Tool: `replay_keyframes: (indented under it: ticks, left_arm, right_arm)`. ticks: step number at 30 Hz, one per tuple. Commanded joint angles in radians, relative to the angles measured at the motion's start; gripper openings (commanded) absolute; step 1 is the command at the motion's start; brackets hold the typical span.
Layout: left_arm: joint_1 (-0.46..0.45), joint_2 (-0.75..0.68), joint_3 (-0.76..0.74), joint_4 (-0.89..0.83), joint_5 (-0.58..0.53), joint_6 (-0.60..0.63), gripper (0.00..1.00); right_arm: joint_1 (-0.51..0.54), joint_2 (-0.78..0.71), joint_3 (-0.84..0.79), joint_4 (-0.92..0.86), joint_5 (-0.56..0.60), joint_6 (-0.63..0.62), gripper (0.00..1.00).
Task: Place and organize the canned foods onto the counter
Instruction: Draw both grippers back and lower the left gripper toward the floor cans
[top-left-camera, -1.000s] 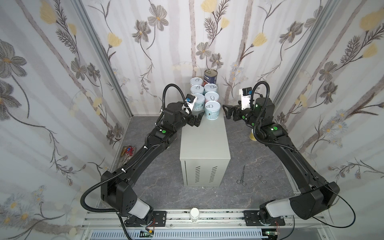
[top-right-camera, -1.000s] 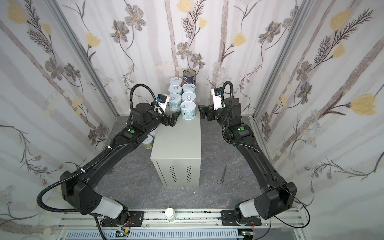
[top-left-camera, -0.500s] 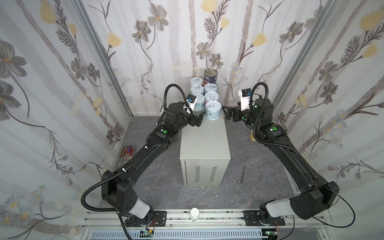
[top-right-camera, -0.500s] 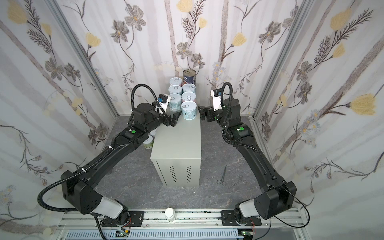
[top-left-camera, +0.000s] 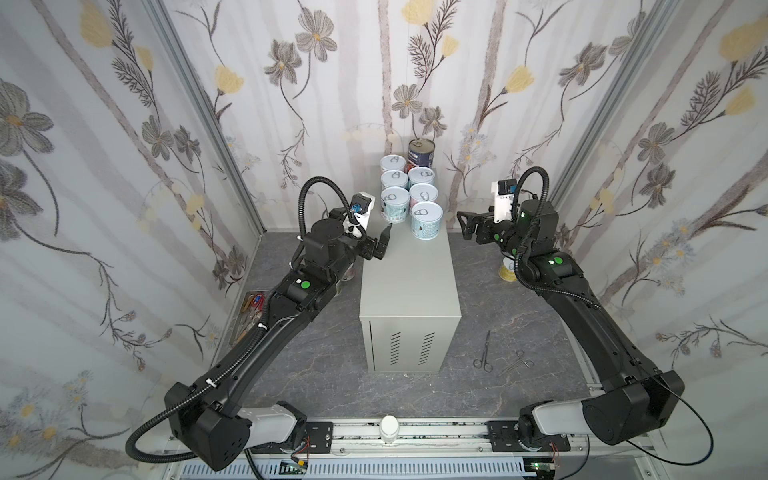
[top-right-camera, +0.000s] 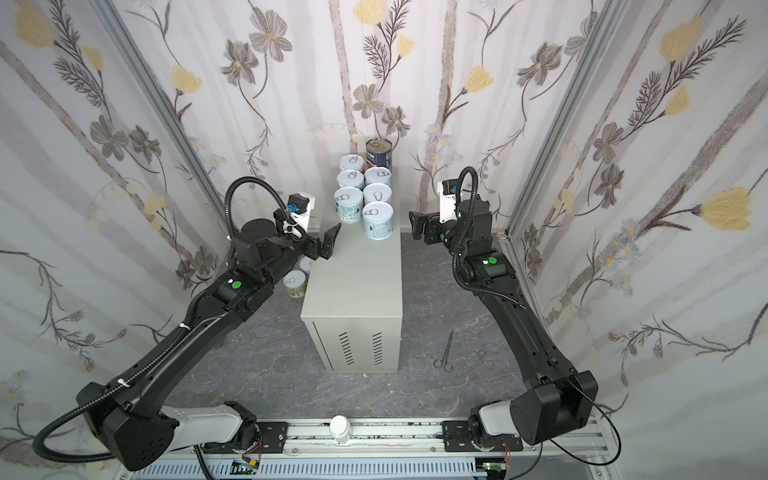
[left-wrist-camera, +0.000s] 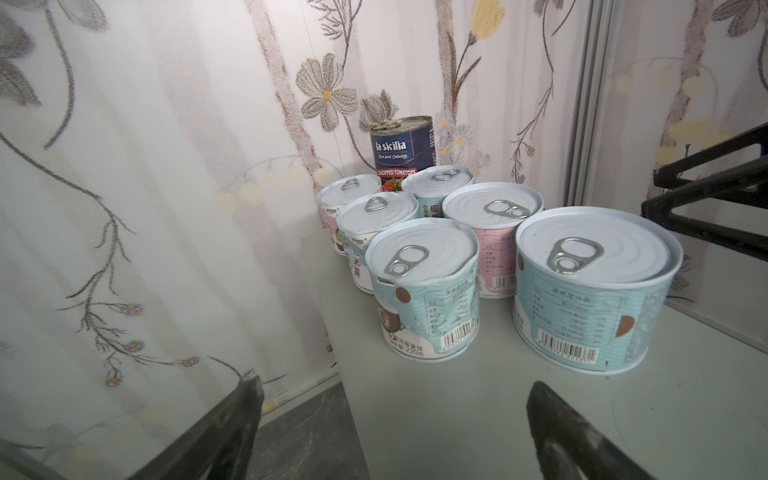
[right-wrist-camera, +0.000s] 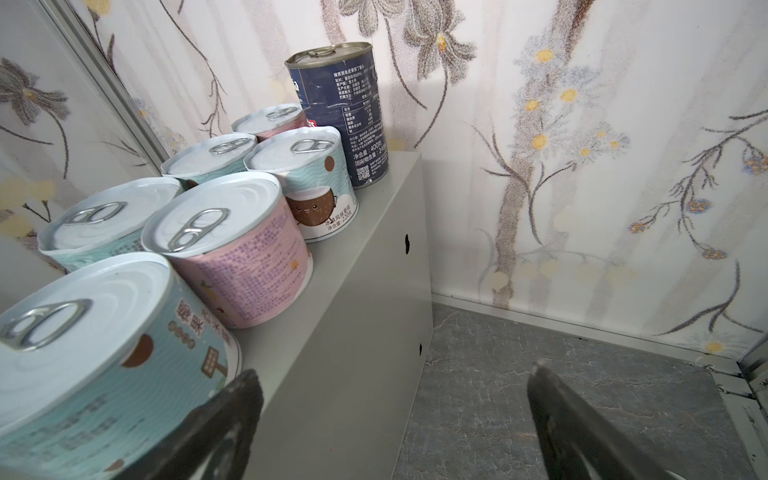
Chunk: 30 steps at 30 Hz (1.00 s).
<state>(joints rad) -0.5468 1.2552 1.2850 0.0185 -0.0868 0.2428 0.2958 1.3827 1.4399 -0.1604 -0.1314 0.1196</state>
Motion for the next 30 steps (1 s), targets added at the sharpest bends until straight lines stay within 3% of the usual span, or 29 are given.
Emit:
replay_keyframes:
  ticks: [1,10,14,18,21,30]
  left_arm:
    - [0.027,-0.06,-0.066,0.062,-0.112,0.002,1.0]
    - [0.299,-0.045,-0.145,0.007,-0.09,-0.295,1.0]
    - [0.38,0.079,-0.089,-0.126,-0.014,-0.396,1.0]
    - [0.406,0.228,-0.018,-0.254,0.022,-0.471,1.0]
    - [0.41,0.304,-0.014,-0.258,0.049,-0.503,1.0]
    - [0.41,0.44,-0.032,-0.255,0.02,-0.516,1.0]
  right_arm:
    - [-0.01,-0.018,-0.009,0.039,-0.015,0.026,1.0]
    - [-0.04,-0.033,-0.038,0.051,-0.036,0.071,1.0]
    - [-0.04,-0.037,-0.05,0.051,-0.039,0.09,1.0]
    - [-0.041,-0.04,-0.066,0.052,-0.017,0.113,1.0]
    - [-0.046,-0.039,-0.082,0.041,0.032,0.138,1.0]
    - [-0.052,-0.054,-0.138,0.036,0.035,0.173,1.0]
